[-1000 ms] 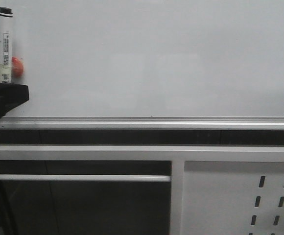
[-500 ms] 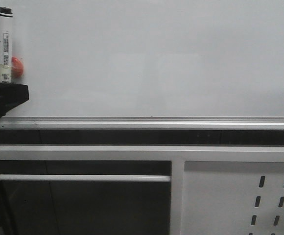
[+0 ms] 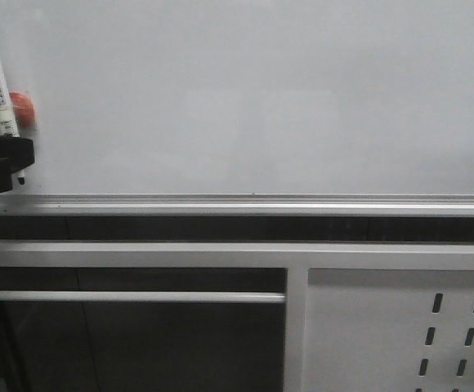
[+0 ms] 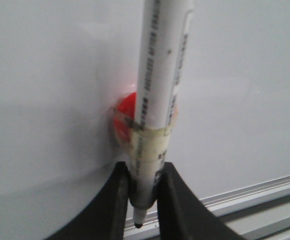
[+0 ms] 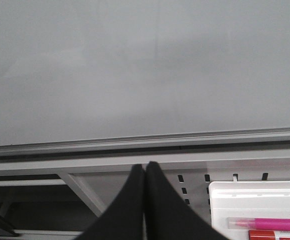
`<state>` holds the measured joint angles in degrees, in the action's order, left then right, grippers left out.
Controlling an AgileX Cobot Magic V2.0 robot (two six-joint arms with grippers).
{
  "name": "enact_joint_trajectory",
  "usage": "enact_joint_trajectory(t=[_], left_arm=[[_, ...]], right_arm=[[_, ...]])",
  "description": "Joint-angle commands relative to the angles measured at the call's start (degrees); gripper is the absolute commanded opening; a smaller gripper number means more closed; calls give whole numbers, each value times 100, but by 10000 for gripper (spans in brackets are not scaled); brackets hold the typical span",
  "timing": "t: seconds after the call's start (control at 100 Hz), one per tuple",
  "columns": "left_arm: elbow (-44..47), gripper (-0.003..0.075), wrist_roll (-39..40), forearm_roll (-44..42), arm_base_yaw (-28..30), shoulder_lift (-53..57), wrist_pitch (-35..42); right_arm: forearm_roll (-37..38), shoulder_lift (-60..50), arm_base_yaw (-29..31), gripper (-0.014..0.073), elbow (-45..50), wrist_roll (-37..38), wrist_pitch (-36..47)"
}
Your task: Write number 1 on whiteboard
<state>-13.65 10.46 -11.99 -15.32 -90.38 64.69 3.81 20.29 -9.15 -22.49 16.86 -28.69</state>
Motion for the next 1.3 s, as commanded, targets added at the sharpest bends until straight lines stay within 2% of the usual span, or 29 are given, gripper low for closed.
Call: enact_joint_trajectory(t=[0.0,0.24,0.33,0.43,0.55,0.68,0.81,0.92,1.07,1.29], left_arm=[[-150,-18,13,-50,-46,141,1349],[-84,-18,13,-1269,-46,249,1349],[-27,-18,13,-1590,-46,328,1341],[-27,-18,1,-2213,-46,410,1284],[-37,-18,-124,-2885,-46,423,1083],[-96,-18,-124,-3603,-46,490,256],[-107,-18,-53,-3806,-128,661,12],[-215,-18,67,-4073,-363,827,-926],[-448,-18,236,-4290,-1042,1101,-2360],[-997,-18,376,-4277,-2198,1411,-5130]], right_arm=[[22,88,-19,-71,-153,-62,434],[-70,88,-30,-71,-153,-98,364],[-436,88,-119,-71,-191,-801,172],[-1279,88,-302,-71,-203,-1797,-2],[-2133,209,-592,-71,-214,-2633,-49],[-2259,542,-956,-71,-319,-2899,-184],[-2259,1101,-1389,-71,-545,-3174,-320],[-2259,1610,-1761,-71,-812,-3325,-341],[-2259,2343,-2329,-71,-1244,-3365,-526],[-2281,3156,-2772,-71,-1768,-3365,-646]])
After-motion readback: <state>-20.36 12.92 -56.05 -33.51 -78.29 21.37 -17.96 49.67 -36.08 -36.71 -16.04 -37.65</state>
